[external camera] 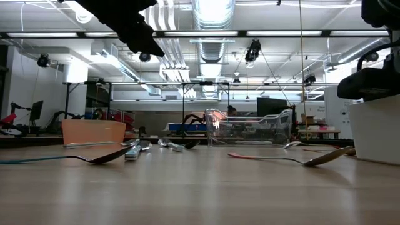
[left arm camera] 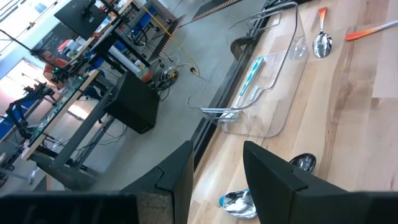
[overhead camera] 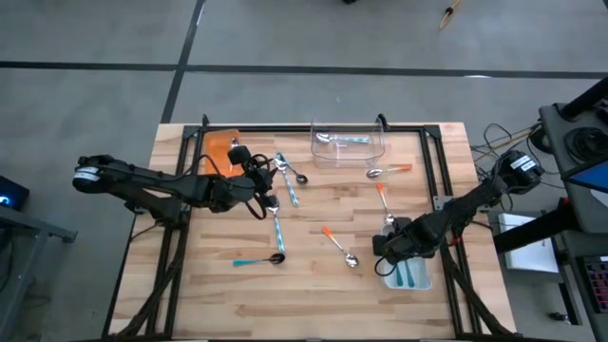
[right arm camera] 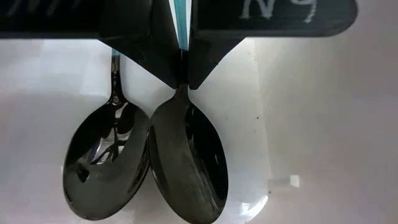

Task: Sort silverware by color (type)
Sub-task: Put the blue spoon into the white bin, then put the blue patterned spoon into the transparent bin

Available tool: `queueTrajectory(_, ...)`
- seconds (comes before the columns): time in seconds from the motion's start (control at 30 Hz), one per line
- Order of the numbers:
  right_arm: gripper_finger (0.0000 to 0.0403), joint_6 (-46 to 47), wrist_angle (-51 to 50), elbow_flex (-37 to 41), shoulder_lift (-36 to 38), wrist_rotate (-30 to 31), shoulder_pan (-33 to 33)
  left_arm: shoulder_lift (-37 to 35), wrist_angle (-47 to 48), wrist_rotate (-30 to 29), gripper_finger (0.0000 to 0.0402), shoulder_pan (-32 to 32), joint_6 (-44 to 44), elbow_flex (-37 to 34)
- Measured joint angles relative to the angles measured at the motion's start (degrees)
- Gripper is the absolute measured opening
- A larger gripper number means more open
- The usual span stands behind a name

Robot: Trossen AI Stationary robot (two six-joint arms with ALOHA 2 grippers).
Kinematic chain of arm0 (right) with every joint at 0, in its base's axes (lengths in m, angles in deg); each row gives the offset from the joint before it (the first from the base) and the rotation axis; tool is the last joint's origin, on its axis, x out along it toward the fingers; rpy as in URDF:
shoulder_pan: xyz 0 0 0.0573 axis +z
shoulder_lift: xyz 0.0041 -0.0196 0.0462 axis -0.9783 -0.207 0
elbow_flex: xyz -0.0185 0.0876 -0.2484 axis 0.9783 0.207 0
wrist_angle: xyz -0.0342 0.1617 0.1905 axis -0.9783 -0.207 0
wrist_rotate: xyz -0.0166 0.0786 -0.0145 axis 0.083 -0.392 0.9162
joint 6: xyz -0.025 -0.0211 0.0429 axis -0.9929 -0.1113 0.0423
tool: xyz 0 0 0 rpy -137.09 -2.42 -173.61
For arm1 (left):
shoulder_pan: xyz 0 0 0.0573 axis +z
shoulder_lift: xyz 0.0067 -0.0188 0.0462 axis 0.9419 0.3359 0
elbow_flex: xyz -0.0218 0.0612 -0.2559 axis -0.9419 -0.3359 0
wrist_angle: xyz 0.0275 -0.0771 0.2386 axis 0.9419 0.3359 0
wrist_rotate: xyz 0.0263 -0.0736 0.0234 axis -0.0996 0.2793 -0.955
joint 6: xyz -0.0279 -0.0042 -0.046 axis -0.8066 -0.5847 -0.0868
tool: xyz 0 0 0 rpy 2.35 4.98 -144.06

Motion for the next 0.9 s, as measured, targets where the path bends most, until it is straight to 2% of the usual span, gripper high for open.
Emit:
queueTrajectory(0.23, 0.0016, 0.15, 0.05, 0.0, 0.0, 0.02, 0.0, 0.0, 0.0, 0.0, 0.0121, 0.0, 0.0, 0.01)
queueTrajectory(0.5, 0.007, 0.3, 0.24, 0.0, 0.0, -0.17, 0.0, 0.0, 0.0, 0.0, 0.0121, -0.01, 0.0, 0.0)
queueTrajectory(0.7, 0.0107, -0.18, 0.07, -0.02, 1.11, -3.79, -0.02, 0.0, 0.0, 0.0, 0.0121, 0.0, 0.0, 0.01)
queueTrajectory(0.9, 0.012, -0.14, 0.14, -1.36, 5.84, -7.58, -0.15, 0.0, 0.0, 0.02, 0.0121, 0.01, 0.0, 0.02)
